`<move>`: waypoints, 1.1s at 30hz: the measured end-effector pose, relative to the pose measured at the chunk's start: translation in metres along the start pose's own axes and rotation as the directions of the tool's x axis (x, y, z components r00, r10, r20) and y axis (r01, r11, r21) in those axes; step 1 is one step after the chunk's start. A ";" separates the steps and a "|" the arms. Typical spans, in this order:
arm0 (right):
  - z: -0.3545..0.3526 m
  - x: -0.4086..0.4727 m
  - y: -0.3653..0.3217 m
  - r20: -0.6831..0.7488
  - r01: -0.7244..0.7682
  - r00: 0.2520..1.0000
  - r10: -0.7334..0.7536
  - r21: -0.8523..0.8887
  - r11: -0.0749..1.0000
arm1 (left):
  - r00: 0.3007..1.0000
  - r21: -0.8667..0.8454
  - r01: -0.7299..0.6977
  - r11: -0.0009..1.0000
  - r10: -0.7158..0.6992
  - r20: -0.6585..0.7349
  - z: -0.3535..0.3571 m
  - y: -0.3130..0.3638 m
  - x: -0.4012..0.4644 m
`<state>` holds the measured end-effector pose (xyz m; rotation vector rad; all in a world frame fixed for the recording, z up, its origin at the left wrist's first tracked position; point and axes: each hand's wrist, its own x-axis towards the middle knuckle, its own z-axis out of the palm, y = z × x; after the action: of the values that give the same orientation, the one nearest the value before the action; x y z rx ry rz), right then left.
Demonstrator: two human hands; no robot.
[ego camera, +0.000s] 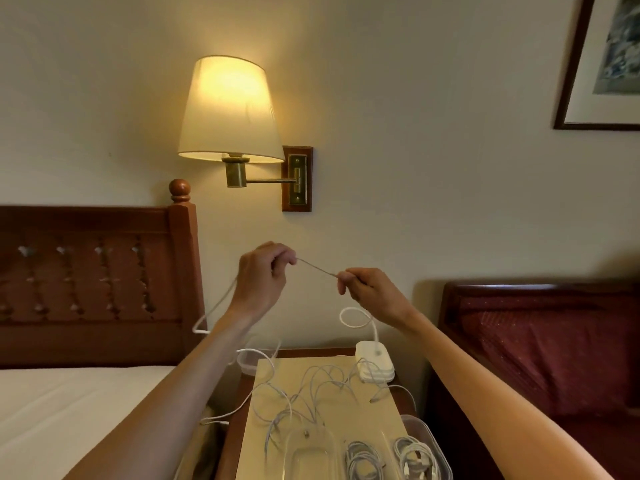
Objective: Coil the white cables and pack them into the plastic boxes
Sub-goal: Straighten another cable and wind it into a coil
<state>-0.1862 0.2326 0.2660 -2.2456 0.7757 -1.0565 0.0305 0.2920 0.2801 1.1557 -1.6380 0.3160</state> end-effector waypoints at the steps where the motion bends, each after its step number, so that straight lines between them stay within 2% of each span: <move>1: -0.003 -0.005 0.005 0.021 -0.045 0.999 0.044 0.050 0.998 | 0.999 0.008 0.036 0.999 -0.036 -0.037 -0.008 -0.007 0.001; 4: -0.010 -0.018 0.017 0.096 -0.155 0.985 0.142 0.153 0.976 | 0.975 0.071 0.194 0.978 -0.184 -0.127 -0.030 -0.030 0.003; 5: -0.011 -0.020 0.016 0.104 -0.178 0.981 0.162 0.173 0.969 | 0.964 0.088 0.260 0.962 -0.252 -0.086 -0.033 -0.037 0.002; 6: -0.012 -0.019 0.013 0.105 -0.197 0.978 0.180 0.189 0.962 | 0.937 0.135 0.342 0.930 -0.348 0.025 -0.033 -0.042 0.001; 8: -0.013 -0.015 0.002 0.103 -0.217 0.974 0.200 0.192 0.957 | 0.780 0.393 0.445 0.805 -0.564 0.271 -0.032 -0.040 -0.002; 9: -0.014 -0.011 -0.006 0.105 -0.216 0.974 0.199 0.176 0.961 | 0.732 0.512 0.422 0.748 -0.614 0.294 -0.032 -0.033 -0.003; 10: -0.013 -0.008 -0.014 0.115 -0.211 0.974 0.194 0.157 0.965 | 0.771 0.556 0.355 0.752 -0.572 0.281 -0.031 -0.026 -0.004; 11: -0.013 -0.005 -0.022 0.133 -0.205 0.974 0.186 0.146 0.968 | 0.847 0.504 0.277 0.818 -0.456 0.273 -0.027 -0.014 -0.007; 12: -0.012 -0.003 -0.030 0.155 -0.200 0.972 0.177 0.148 0.968 | 0.903 0.369 0.185 0.911 -0.306 0.303 -0.021 0.001 -0.011; 13: -0.011 0.000 -0.038 0.176 -0.196 0.970 0.167 0.161 0.967 | 0.915 0.197 0.124 0.972 -0.189 0.356 -0.015 0.014 -0.015; 15: -0.008 0.003 -0.048 0.203 -0.186 0.968 0.147 0.192 0.964 | 0.897 -0.098 0.128 0.987 -0.073 0.437 -0.001 0.035 -0.020; 17: -0.008 0.002 -0.053 0.215 -0.188 0.967 0.140 0.220 0.957 | 0.930 -0.208 0.125 0.970 -0.041 0.365 0.008 0.038 -0.023; 19: -0.007 -0.001 -0.053 0.241 -0.212 0.959 0.148 0.267 0.940 | 0.965 -0.158 0.025 0.987 0.018 0.262 0.012 0.030 -0.020; 21: -0.007 -0.004 -0.051 0.263 -0.248 0.951 0.161 0.345 0.905 | 0.972 -0.032 -0.048 0.998 0.054 0.229 0.012 0.024 -0.014; 25: -0.012 -0.015 -0.042 0.299 -0.330 0.934 0.195 0.517 0.790 | 0.995 0.077 -0.001 0.997 -0.007 0.100 0.002 0.005 0.002; 29: -0.008 -0.021 -0.039 0.322 -0.383 0.919 0.227 0.598 0.704 | 0.994 0.178 -0.028 0.984 0.009 0.105 -0.006 -0.009 0.009; 33: -0.012 -0.023 -0.040 0.354 -0.438 0.897 0.264 0.632 0.640 | 0.997 0.230 0.017 0.973 -0.034 0.069 -0.022 -0.032 0.015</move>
<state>-0.1975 0.2734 0.2880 -1.4365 0.5481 -0.7050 0.0697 0.2830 0.2914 1.3747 -1.6806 0.4611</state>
